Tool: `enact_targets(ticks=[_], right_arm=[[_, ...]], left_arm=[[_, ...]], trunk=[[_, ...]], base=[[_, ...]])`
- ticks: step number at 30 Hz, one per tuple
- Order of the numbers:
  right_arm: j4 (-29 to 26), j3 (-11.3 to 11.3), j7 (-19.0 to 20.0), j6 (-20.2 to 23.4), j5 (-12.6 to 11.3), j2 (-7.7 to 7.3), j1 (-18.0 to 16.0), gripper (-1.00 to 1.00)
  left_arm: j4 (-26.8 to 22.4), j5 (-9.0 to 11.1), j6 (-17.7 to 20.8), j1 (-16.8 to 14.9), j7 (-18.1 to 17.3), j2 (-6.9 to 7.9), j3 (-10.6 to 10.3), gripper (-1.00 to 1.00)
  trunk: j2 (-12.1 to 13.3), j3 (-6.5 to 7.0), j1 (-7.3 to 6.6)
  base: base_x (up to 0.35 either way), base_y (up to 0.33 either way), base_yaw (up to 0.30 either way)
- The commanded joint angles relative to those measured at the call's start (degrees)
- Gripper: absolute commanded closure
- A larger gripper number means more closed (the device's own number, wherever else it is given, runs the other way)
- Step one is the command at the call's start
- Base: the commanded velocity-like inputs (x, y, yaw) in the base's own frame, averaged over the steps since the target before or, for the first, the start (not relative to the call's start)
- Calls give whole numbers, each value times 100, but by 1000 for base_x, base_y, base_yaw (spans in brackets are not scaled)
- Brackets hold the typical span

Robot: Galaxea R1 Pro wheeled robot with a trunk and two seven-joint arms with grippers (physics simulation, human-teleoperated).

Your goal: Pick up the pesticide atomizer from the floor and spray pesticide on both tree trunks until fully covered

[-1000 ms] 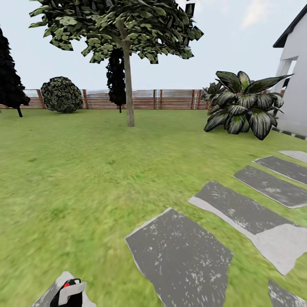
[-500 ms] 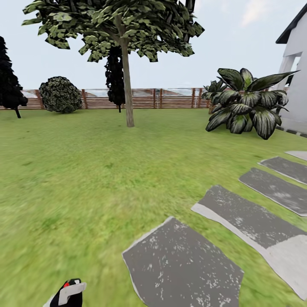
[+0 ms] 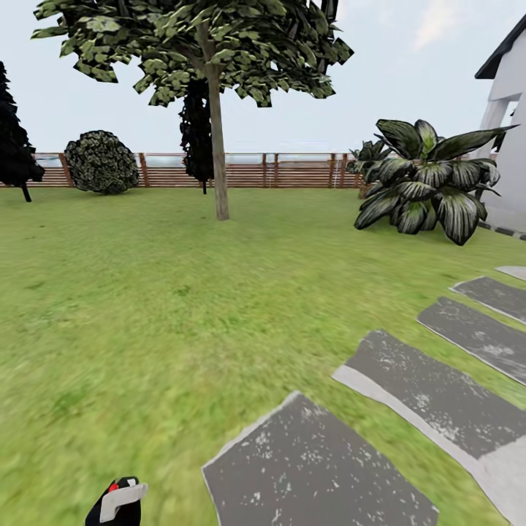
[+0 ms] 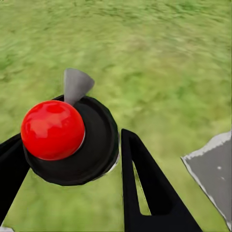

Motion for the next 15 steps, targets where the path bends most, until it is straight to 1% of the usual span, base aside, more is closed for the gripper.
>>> enact_targets(ticks=[1, 15], right_arm=[[4, -7, 10, -15, -16, 1, -3, -100], [4, -8, 10, -16, -16, 1, -3, -100]], left_arm=[[1, -24, -19, -4, 20, 0, 3, 100], [-7, -25, -19, -4, 12, 0, 3, 100]], trunk=[[-2, -6, 2], [-2, -6, 2]], base=[[340, 0, 0], [340, 0, 0]])
